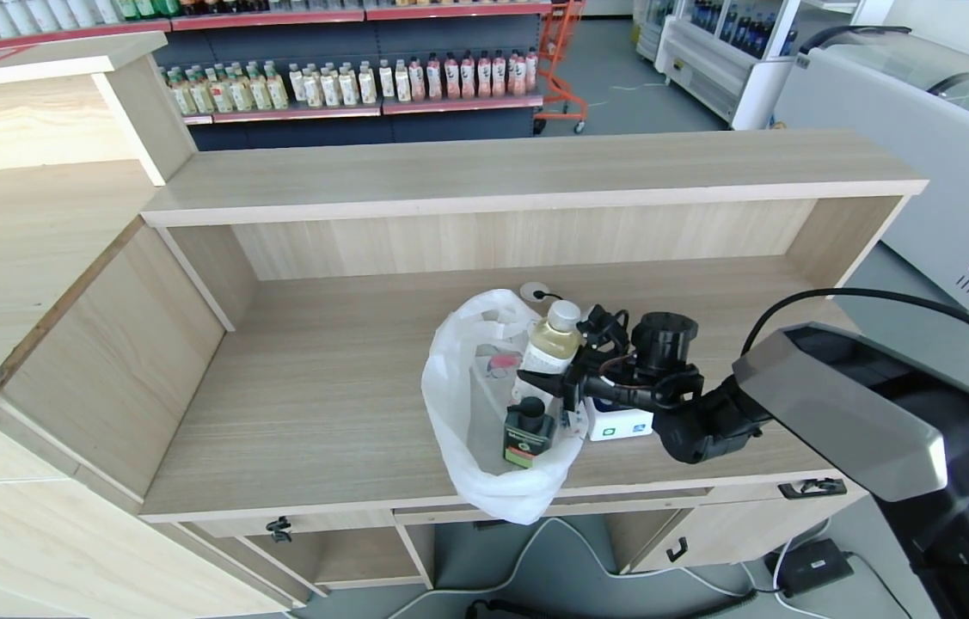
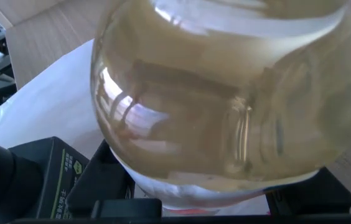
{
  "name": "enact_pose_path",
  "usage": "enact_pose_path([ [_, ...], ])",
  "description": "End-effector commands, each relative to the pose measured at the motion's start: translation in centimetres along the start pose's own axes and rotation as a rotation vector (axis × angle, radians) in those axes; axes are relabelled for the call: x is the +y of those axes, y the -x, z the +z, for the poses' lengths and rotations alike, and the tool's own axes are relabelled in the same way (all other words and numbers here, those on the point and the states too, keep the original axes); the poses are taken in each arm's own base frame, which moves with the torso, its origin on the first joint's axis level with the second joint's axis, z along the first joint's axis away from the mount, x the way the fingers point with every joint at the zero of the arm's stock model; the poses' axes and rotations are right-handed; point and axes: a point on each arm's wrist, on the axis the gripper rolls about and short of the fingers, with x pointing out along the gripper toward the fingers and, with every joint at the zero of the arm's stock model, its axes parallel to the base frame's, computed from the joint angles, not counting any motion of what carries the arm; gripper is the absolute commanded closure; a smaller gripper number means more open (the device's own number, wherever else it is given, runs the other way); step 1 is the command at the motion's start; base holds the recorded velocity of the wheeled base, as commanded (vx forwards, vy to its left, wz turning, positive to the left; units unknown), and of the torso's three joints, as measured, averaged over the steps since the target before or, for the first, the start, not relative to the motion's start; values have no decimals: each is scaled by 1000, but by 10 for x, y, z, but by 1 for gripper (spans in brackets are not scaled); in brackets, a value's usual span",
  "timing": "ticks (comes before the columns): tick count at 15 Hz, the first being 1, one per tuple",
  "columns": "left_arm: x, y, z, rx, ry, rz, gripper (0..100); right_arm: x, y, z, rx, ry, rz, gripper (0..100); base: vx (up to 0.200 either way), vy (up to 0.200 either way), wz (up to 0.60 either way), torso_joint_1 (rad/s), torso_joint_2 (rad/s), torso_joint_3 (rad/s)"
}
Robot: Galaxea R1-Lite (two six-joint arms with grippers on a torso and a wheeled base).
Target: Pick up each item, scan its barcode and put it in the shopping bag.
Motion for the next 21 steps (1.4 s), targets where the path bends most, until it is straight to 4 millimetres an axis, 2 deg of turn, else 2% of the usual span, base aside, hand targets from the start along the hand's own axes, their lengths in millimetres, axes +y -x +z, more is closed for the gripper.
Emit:
enact_pose_path([
  [1, 0, 0, 0, 0, 0, -1, 0, -2, 1, -3, 5, -1, -4, 100, 0, 0, 0, 0, 0, 0],
  [10, 0, 0, 0, 0, 0, 0, 0, 1, 3, -16, 55, 40, 4, 100, 0, 0, 0, 0, 0, 0],
  [15, 0, 0, 0, 0, 0, 0, 0, -4, 7, -15, 71, 73, -3, 100, 0, 0, 0, 0, 0, 0],
  [17, 0, 0, 0, 0, 0, 0, 0, -6, 10, -6, 59, 81, -10, 100, 0, 0, 0, 0, 0, 0],
  [21, 0, 0, 0, 0, 0, -1, 0, -7, 21, 40, 42, 65, -19, 100, 0, 0, 0, 0, 0, 0],
])
